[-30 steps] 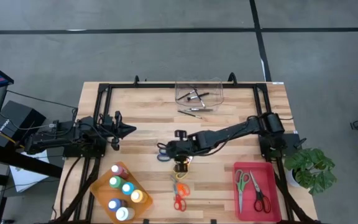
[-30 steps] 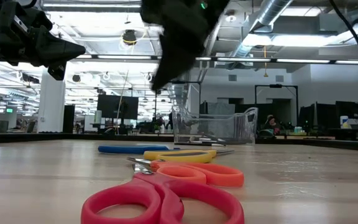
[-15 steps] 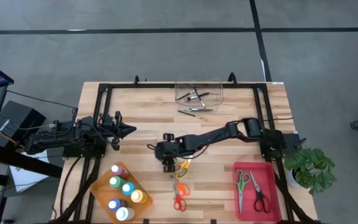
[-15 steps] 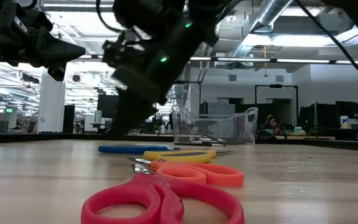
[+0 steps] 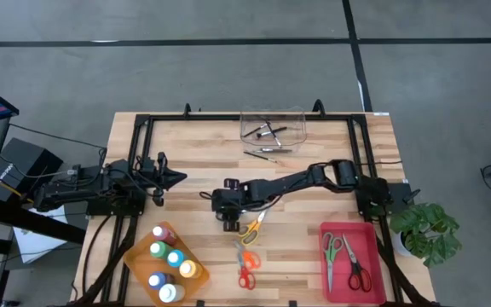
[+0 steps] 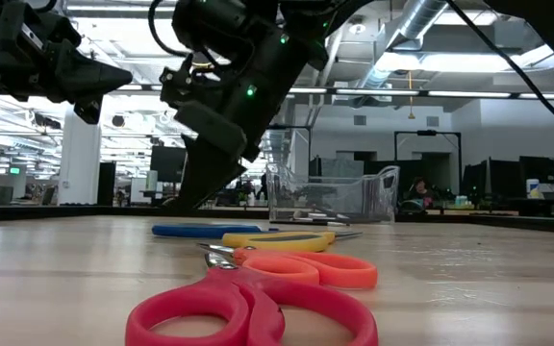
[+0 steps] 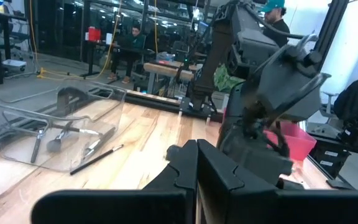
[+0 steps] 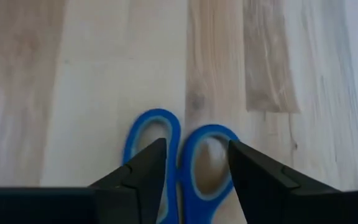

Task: Pick & Place Paint Supplies
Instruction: Put the blue scissor into the red bin

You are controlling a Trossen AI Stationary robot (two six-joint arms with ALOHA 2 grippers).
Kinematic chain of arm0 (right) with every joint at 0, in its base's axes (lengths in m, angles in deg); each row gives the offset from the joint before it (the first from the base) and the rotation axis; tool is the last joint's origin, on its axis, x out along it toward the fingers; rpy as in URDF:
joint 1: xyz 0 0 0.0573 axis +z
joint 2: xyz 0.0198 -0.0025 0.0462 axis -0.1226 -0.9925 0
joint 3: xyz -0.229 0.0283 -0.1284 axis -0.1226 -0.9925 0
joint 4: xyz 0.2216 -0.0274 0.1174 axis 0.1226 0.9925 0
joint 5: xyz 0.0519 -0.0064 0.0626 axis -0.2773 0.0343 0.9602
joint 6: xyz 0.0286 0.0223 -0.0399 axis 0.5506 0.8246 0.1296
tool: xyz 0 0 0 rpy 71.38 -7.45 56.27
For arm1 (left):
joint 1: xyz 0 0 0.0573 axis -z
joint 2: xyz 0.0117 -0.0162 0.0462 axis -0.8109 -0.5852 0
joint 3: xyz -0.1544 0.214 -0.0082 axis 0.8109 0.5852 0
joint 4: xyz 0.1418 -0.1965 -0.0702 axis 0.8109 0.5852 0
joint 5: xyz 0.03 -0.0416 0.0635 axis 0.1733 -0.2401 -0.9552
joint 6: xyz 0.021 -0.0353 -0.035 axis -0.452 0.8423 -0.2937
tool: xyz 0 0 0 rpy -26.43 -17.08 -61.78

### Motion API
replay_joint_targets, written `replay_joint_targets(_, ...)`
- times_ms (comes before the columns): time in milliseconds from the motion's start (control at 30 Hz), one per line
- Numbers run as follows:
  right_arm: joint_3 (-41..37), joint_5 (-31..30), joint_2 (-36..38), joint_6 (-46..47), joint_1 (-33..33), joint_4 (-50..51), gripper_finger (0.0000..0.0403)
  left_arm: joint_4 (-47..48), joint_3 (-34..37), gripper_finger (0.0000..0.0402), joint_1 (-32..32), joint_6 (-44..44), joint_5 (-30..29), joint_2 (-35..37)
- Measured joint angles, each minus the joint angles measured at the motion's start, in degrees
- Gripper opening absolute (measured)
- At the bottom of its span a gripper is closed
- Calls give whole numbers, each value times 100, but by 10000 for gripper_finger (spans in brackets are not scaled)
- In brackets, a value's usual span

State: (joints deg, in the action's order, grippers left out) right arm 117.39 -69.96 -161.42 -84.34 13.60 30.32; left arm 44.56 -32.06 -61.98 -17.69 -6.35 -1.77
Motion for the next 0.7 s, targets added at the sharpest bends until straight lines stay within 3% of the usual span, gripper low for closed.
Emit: replay_joint_targets(700, -126, 33, -5, 543, -182, 1020, 143, 1, 0, 0, 1, 0, 0, 0)
